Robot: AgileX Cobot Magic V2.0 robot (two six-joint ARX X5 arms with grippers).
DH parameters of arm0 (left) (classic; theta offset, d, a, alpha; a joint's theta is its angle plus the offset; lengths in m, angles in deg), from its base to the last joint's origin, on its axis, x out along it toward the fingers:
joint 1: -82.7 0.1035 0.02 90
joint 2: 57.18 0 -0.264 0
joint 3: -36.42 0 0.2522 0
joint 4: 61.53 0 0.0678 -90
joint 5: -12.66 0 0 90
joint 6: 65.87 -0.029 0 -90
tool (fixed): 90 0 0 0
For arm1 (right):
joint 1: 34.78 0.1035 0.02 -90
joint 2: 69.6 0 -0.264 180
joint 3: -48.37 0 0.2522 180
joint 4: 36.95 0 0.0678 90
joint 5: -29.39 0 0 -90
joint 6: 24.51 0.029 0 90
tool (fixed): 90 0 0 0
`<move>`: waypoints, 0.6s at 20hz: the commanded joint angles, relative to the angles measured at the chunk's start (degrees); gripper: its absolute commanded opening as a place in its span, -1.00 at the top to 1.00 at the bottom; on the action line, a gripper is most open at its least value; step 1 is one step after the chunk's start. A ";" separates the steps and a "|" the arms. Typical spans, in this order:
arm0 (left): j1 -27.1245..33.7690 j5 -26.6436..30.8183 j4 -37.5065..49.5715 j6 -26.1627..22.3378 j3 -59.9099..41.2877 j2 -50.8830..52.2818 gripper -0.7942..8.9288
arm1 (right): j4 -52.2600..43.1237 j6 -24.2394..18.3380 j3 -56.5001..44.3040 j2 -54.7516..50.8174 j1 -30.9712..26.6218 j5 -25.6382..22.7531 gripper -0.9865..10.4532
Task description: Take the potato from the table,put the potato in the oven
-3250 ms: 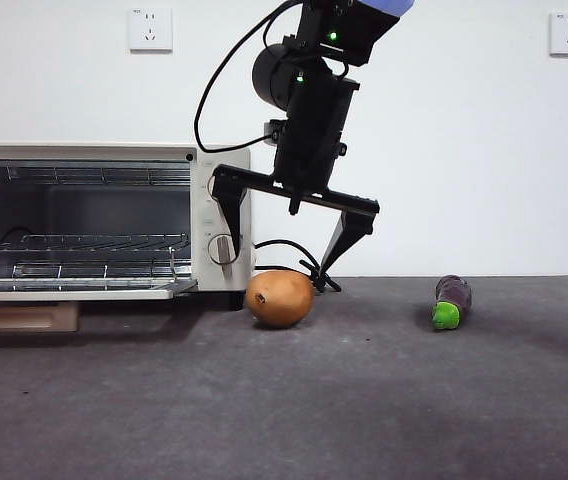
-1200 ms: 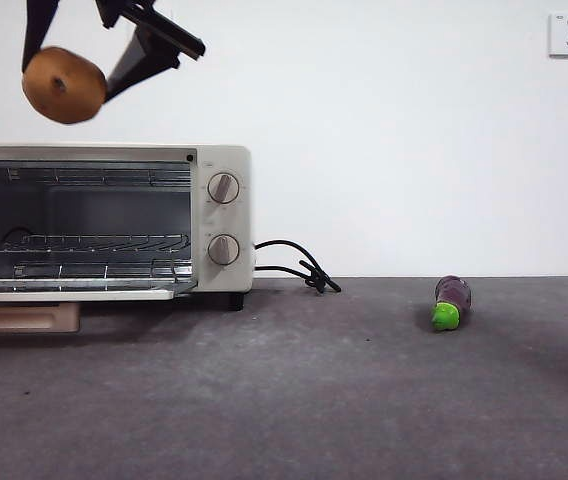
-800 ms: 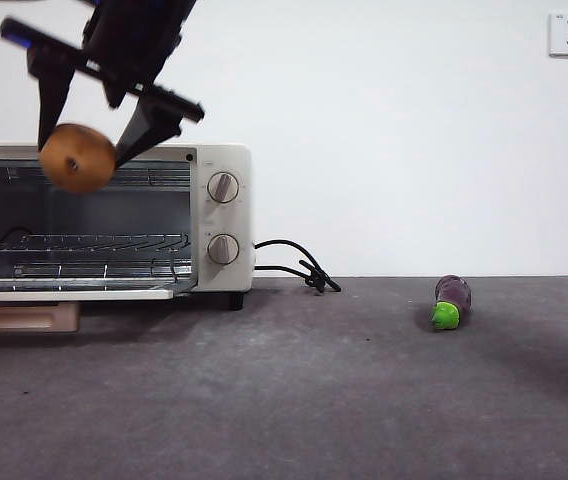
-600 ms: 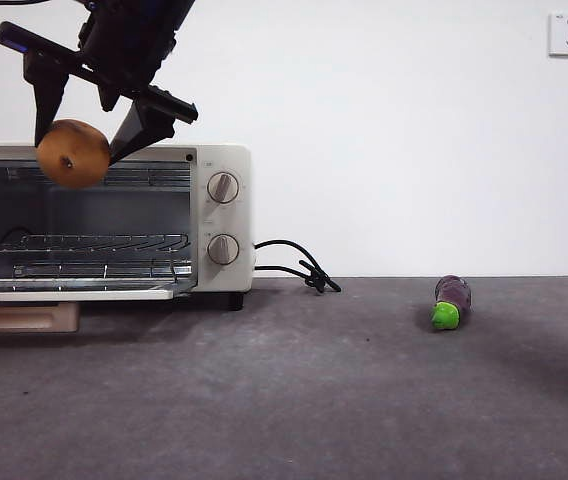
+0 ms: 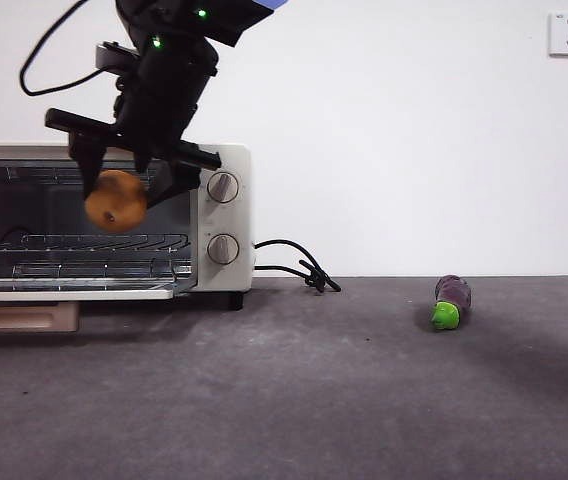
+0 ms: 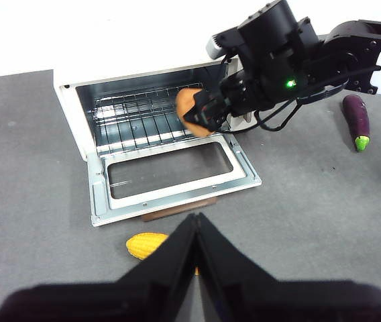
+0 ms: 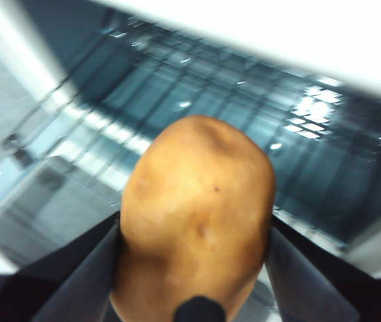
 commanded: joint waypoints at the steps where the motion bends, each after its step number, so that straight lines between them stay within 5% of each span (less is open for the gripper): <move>1: 0.00 0.00 0.35 -0.63 -0.24 -0.35 0.85 | -1.27 -0.37 -0.15 0.79 -0.35 -0.28 0.83; 12: 0.00 0.02 0.35 -0.63 -0.26 -0.90 0.85 | -6.88 0.24 -0.15 4.22 -0.79 -1.20 0.83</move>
